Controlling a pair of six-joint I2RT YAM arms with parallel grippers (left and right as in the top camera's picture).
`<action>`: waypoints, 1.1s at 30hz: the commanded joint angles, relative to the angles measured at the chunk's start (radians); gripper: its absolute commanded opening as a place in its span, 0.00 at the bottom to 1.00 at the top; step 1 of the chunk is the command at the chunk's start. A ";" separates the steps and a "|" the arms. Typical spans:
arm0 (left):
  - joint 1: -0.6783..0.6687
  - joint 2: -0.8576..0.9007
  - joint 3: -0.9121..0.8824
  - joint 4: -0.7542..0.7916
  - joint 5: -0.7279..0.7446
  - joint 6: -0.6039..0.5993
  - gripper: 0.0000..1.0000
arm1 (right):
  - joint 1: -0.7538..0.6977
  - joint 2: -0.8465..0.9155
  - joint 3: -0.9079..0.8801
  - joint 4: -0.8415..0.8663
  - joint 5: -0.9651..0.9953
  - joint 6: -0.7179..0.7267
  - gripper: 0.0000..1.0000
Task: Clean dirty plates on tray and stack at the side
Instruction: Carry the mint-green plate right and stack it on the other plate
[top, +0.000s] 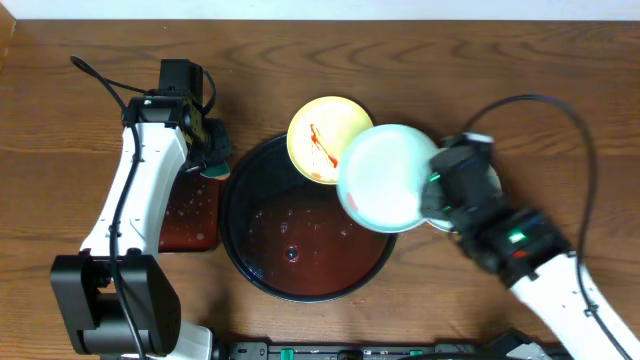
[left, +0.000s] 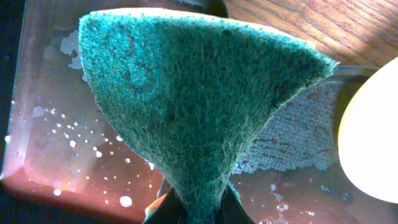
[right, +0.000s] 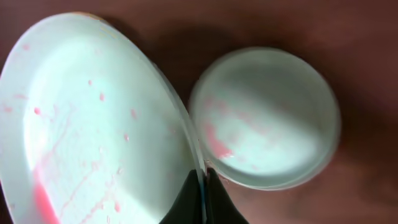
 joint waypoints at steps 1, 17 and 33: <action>0.005 -0.018 0.010 -0.001 -0.013 -0.002 0.07 | -0.179 0.002 0.014 -0.039 -0.185 -0.049 0.01; 0.005 -0.018 0.010 -0.001 -0.013 -0.002 0.07 | -0.584 0.282 0.010 -0.034 -0.226 -0.248 0.01; 0.005 -0.018 0.010 -0.001 -0.013 -0.002 0.08 | -0.581 0.446 0.038 0.042 -0.341 -0.322 0.38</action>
